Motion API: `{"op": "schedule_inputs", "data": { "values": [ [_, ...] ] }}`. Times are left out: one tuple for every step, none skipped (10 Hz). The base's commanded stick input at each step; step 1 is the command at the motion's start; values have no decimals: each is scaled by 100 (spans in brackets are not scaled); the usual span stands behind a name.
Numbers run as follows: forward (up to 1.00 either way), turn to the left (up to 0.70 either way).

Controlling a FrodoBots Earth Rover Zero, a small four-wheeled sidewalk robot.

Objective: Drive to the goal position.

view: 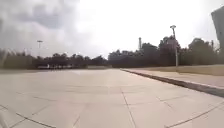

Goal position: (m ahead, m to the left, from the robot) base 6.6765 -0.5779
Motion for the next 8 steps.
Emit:
{"op": "schedule_inputs", "data": {
  "values": [
    [100, 0],
    [100, 0],
    [100, 0],
    [100, 0],
    [100, 0],
    [100, 0],
    [100, 0],
    [100, 0]
  ]
}}
